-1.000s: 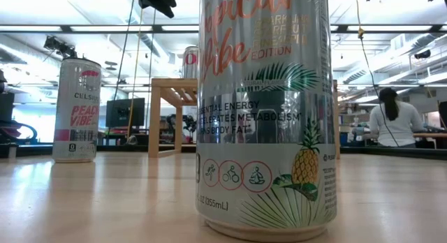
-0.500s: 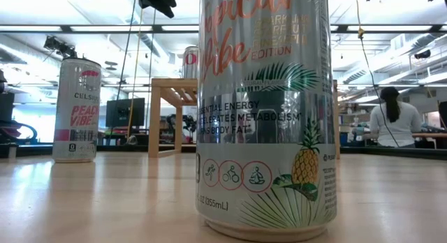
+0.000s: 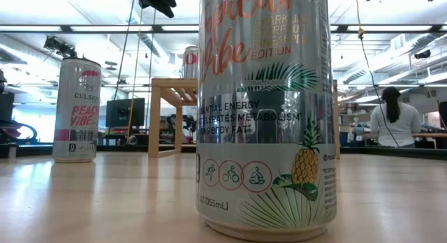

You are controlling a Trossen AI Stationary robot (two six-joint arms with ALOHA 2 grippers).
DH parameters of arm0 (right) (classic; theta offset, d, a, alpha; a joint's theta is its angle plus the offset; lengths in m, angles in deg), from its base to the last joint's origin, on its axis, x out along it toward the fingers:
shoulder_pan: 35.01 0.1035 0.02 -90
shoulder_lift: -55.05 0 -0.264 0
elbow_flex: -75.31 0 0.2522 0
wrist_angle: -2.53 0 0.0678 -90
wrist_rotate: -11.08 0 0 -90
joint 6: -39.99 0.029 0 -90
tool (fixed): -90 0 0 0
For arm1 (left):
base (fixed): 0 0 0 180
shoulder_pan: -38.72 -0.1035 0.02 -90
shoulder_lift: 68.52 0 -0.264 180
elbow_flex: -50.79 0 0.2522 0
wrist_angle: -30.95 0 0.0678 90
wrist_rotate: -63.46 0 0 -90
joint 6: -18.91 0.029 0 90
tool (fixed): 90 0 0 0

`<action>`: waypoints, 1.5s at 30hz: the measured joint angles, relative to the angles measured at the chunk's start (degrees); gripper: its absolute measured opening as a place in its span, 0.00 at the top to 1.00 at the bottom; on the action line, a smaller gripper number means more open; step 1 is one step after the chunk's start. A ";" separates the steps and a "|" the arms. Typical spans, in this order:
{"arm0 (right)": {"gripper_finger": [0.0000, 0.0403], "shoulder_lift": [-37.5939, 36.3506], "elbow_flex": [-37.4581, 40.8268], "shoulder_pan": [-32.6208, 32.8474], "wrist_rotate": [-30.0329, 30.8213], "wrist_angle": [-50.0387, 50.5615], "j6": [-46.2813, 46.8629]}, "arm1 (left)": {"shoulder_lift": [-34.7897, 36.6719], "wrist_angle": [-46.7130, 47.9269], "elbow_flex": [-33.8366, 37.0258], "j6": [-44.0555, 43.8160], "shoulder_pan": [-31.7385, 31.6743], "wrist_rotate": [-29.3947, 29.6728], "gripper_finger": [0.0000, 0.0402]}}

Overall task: Place canned beverage on shelf
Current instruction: Put the top white-yellow soda can on the shelf

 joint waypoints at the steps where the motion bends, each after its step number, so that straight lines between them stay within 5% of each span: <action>1: 0.28 0.40 0.00 0.42 0.02 1.28 0.00 | 0.00 0.00 0.00 0.00 0.00 0.00 0.52; 20: 0.97 3.72 0.04 4.56 1.37 3.28 0.83 | 0.00 -0.02 0.00 0.13 0.01 0.00 0.52; 36: 0.99 4.42 0.26 6.12 1.79 1.03 1.51 | 0.00 -0.02 0.00 0.11 0.00 0.00 0.52; 45: 0.99 4.35 3.86 10.74 7.77 3.25 2.82 | 0.00 0.87 0.00 0.00 0.02 0.00 0.52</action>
